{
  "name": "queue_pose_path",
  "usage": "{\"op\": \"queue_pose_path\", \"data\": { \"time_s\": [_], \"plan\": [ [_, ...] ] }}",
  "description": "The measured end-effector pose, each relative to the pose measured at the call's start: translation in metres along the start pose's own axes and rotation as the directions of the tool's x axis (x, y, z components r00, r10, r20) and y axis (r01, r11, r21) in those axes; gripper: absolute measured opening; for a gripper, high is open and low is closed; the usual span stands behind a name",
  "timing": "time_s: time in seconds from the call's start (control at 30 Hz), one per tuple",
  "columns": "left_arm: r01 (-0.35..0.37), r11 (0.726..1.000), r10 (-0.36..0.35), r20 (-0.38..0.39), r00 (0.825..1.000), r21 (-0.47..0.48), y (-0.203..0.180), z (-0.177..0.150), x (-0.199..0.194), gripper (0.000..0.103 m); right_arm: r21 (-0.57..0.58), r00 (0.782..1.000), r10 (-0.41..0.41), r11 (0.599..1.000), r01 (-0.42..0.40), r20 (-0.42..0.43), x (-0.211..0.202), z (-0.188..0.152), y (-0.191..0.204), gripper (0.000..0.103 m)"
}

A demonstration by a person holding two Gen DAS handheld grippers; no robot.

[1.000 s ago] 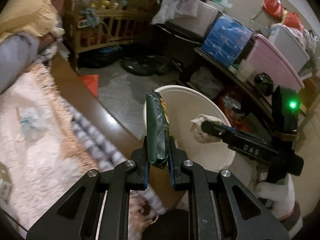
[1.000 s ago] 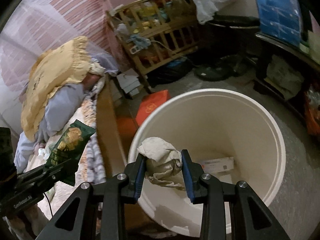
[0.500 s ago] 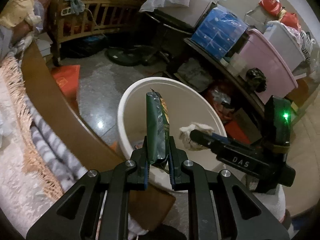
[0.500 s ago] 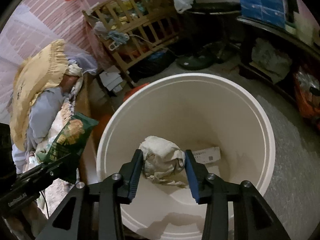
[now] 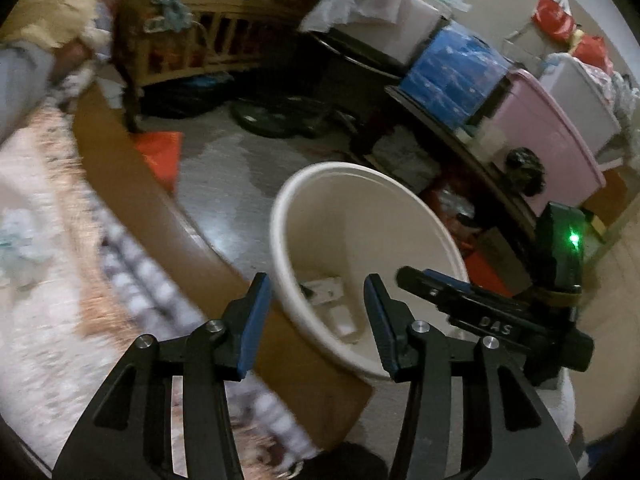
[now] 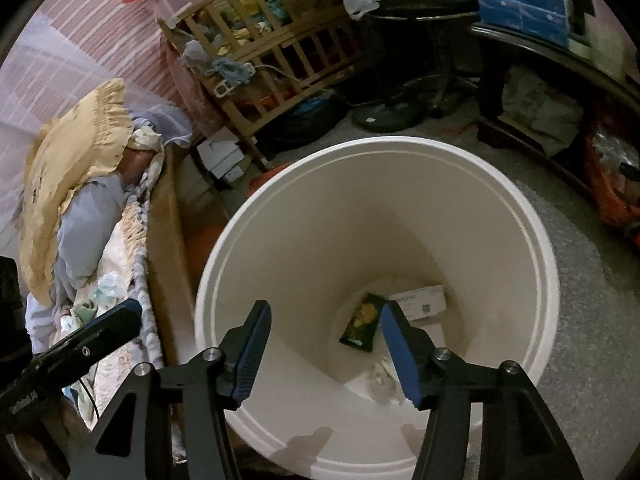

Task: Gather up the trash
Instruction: 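Move both open tools back over the remaining trash on the bed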

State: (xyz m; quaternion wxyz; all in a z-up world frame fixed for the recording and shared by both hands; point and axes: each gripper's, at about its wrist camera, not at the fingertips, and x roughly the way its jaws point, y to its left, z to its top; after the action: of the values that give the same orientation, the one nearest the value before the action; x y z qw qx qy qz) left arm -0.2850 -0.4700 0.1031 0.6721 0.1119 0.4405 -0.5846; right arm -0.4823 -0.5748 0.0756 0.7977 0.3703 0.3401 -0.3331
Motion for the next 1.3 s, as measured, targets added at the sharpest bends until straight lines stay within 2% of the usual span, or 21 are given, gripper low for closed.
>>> {"op": "queue_pose_path", "data": {
  "time_s": [0.23, 0.57, 0.67, 0.8, 1.0, 1.3],
  "plan": [
    [-0.152, 0.987, 0.155, 0.041, 0.987, -0.051, 0.033, -0.015, -0.034, 0.047, -0.081, 0.999, 0.048, 0.996, -0.048, -0.011, 0.002, -0.007, 0.042, 0.055],
    [-0.313, 0.941, 0.325, 0.088, 0.942, -0.128, 0.082, -0.048, -0.091, 0.047, -0.209, 0.99, 0.134, 0.968, -0.142, -0.054, 0.011, -0.023, 0.124, 0.055],
    [-0.343, 0.927, 0.359, 0.097, 0.928, -0.151, 0.095, -0.055, -0.107, 0.047, -0.25, 0.986, 0.152, 0.954, -0.165, -0.071, 0.014, -0.03, 0.149, 0.056],
    [-0.378, 0.909, 0.399, 0.102, 0.911, -0.176, 0.11, -0.066, -0.126, 0.047, -0.303, 0.979, 0.175, 0.932, -0.198, -0.103, 0.018, -0.043, 0.182, 0.063],
    [-0.411, 0.882, 0.441, 0.095, 0.892, -0.23, 0.134, -0.089, -0.154, 0.047, -0.372, 0.967, 0.202, 0.895, -0.247, -0.156, 0.028, -0.064, 0.229, 0.063],
    [-0.473, 0.813, 0.521, 0.061, 0.852, -0.341, 0.188, -0.131, -0.198, 0.047, -0.451, 0.945, 0.228, 0.836, -0.313, -0.234, 0.048, -0.092, 0.29, 0.064]
  ]
}}
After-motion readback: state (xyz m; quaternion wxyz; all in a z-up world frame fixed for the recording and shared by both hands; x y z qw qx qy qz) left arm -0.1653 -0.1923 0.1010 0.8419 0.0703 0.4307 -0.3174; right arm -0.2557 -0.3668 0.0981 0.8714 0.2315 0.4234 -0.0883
